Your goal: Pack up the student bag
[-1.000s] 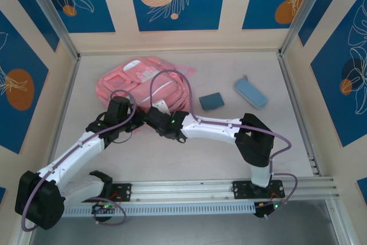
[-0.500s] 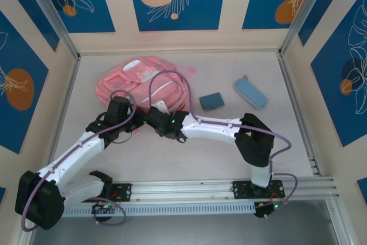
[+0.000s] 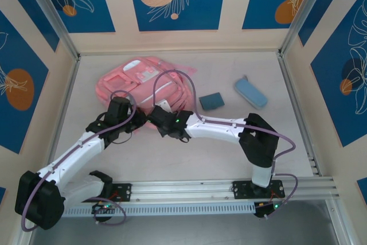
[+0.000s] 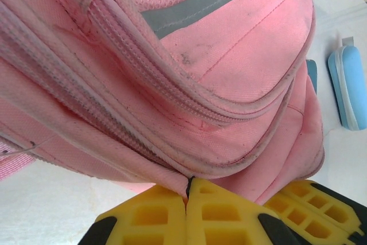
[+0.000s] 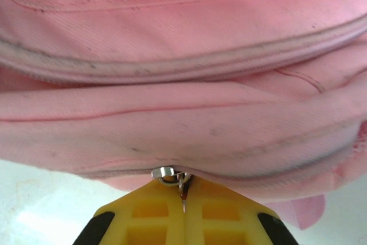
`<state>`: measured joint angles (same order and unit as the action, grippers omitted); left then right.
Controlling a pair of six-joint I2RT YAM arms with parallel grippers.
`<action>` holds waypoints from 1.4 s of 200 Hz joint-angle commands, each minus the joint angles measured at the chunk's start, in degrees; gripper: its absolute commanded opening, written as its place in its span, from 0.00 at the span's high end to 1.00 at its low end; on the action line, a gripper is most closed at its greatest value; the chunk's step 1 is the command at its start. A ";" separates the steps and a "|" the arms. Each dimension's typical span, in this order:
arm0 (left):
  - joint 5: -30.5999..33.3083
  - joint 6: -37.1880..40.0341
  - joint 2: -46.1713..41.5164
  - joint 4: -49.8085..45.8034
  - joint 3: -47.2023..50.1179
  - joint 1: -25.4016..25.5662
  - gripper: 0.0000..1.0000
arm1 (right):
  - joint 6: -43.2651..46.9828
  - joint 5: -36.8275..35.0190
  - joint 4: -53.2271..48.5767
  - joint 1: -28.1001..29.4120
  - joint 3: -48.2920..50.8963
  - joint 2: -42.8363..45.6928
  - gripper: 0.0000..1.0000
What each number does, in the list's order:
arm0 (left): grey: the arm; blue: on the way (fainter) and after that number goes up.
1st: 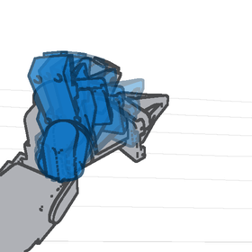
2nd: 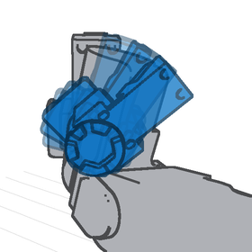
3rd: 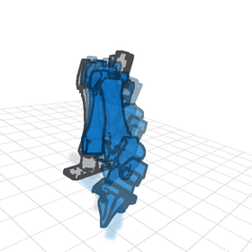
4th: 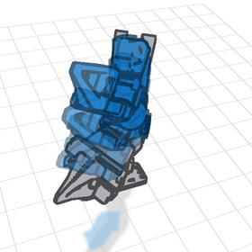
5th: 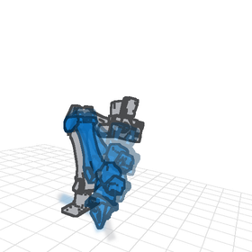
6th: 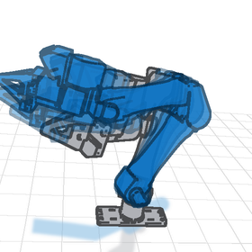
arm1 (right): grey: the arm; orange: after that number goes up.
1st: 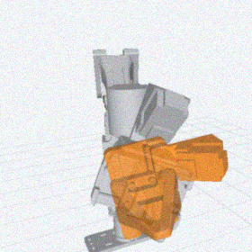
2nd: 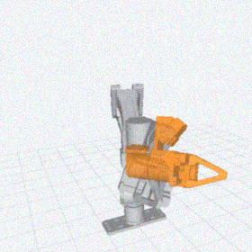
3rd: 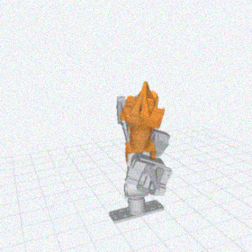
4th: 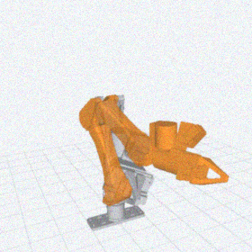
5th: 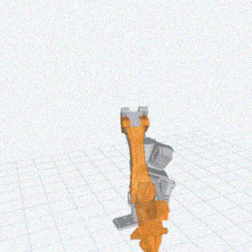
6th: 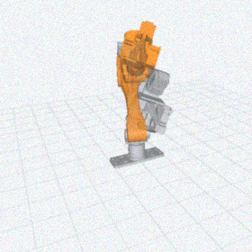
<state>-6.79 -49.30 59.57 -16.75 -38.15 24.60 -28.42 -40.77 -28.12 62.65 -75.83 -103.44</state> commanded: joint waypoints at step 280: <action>1.00 -11.80 -8.90 -4.70 7.49 -11.50 0.33 | 1.61 49.49 10.11 -5.47 -13.12 -10.90 1.00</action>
<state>-3.53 -58.63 49.30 -25.15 -32.16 13.98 -25.96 5.69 -20.08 56.58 -87.99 -115.61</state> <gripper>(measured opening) 0.667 0.065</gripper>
